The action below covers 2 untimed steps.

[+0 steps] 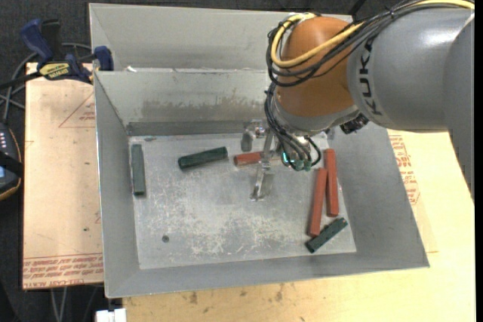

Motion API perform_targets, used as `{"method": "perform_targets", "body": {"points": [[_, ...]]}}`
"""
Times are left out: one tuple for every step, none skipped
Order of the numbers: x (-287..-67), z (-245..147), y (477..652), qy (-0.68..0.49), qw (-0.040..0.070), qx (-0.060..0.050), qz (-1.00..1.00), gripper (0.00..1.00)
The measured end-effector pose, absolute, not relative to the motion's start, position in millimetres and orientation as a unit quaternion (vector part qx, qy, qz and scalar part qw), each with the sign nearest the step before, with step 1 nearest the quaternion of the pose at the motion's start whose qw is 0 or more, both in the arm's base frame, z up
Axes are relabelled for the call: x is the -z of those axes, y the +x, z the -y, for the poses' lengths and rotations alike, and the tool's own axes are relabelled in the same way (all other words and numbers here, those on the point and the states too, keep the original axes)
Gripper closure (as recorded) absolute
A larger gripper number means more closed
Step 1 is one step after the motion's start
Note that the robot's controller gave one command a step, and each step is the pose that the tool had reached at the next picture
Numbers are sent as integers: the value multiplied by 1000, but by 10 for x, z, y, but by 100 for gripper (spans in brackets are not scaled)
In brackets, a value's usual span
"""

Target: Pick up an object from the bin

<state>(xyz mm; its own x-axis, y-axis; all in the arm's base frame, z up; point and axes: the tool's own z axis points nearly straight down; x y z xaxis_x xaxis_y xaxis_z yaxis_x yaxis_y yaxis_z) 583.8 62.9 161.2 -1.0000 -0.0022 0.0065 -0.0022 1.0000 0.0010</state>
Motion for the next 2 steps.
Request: {"method": "perform_targets", "body": {"points": [[-701,-1071,6363,38,1,1,999,0],[-751,-1054,6377,37,-1,1,999,100]]}}
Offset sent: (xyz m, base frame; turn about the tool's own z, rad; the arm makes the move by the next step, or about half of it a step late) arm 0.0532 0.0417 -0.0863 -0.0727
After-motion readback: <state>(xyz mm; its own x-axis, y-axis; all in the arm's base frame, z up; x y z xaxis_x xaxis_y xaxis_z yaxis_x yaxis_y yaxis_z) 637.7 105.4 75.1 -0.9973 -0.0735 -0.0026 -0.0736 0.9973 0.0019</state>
